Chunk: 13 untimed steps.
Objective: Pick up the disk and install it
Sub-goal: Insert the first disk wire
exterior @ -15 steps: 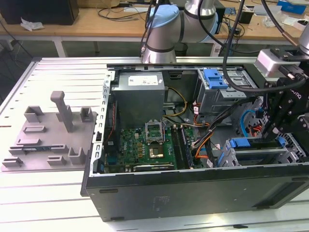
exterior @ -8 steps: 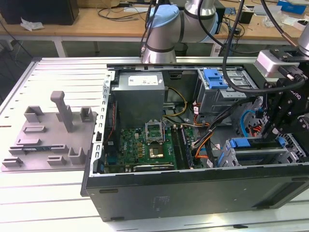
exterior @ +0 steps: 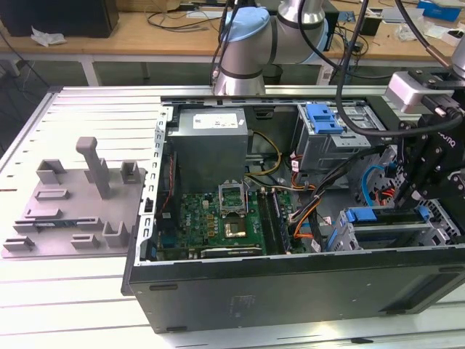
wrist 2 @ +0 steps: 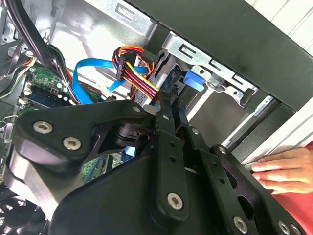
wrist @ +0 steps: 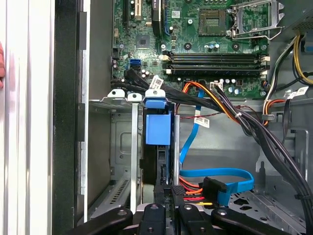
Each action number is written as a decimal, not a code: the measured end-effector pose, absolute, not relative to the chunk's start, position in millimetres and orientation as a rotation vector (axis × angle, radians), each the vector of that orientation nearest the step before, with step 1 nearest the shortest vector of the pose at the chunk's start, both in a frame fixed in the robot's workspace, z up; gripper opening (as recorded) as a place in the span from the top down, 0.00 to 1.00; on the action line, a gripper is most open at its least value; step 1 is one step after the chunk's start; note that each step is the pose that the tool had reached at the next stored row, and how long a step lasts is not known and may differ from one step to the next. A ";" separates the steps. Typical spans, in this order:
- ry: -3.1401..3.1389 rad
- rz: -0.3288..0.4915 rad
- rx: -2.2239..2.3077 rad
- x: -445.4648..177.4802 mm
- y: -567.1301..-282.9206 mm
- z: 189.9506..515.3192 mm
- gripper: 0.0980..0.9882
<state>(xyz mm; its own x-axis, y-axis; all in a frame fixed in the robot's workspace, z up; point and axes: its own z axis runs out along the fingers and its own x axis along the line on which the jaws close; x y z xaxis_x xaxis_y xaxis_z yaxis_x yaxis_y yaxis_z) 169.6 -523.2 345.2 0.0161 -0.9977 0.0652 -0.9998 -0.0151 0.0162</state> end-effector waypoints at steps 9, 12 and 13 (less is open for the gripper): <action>-2.164 0.054 2.197 169.6 -524.0 344.5 0.92; -2.164 0.054 2.197 169.6 -524.0 344.0 0.92; -2.164 0.054 2.197 169.6 -524.0 343.7 0.92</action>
<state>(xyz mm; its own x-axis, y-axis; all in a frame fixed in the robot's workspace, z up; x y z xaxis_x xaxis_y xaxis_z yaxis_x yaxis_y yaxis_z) 169.6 -524.0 343.7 0.0156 -0.9978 0.0652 -0.9998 -0.0146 0.0161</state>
